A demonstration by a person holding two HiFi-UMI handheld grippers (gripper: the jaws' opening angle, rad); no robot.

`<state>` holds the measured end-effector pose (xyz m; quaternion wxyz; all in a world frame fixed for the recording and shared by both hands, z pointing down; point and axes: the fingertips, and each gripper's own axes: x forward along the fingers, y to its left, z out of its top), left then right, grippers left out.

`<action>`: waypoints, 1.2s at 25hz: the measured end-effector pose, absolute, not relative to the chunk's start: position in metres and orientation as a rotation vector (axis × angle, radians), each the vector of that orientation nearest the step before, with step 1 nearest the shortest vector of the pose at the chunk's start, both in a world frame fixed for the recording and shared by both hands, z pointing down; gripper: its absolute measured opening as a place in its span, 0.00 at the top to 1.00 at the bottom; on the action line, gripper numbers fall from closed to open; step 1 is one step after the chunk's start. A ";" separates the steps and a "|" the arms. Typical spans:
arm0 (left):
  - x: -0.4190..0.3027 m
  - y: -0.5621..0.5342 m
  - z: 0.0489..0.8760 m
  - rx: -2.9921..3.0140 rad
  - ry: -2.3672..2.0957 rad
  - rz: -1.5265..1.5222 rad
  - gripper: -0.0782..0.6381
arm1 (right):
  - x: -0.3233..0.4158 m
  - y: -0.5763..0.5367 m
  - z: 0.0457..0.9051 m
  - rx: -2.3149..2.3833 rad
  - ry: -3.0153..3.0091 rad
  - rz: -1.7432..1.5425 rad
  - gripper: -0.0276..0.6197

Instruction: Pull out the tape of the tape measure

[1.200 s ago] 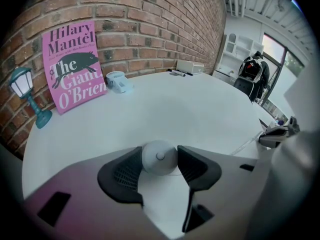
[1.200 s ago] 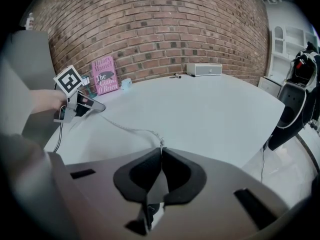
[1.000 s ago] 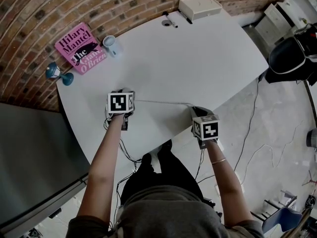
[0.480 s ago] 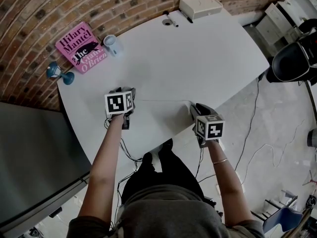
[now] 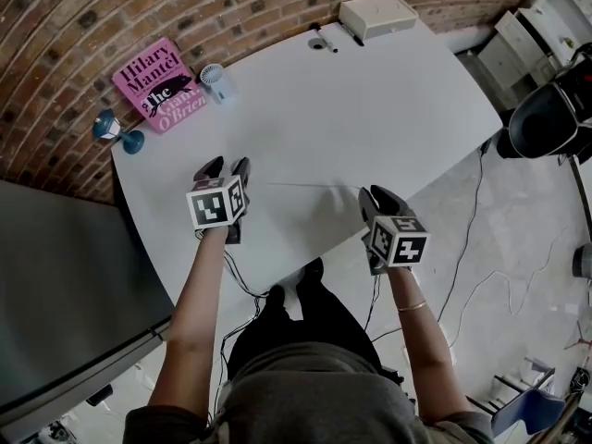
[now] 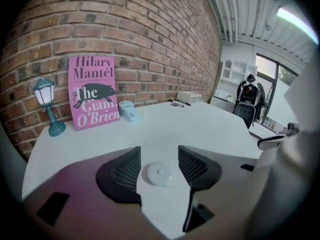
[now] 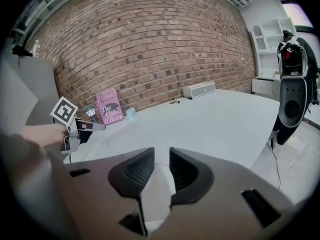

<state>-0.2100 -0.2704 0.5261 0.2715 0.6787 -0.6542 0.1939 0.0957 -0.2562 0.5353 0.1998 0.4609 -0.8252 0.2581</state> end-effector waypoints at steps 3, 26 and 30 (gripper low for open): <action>-0.208 -0.265 0.512 1.883 -1.795 0.521 0.57 | 0.093 -0.251 0.519 1.325 -2.335 0.693 0.82; -0.175 -0.198 0.415 2.261 -1.812 0.217 0.81 | 0.081 -0.183 0.418 1.643 -2.502 0.504 0.95; -0.171 -0.186 0.410 2.286 -1.792 0.192 0.83 | 0.079 -0.173 0.410 1.663 -2.523 0.482 0.95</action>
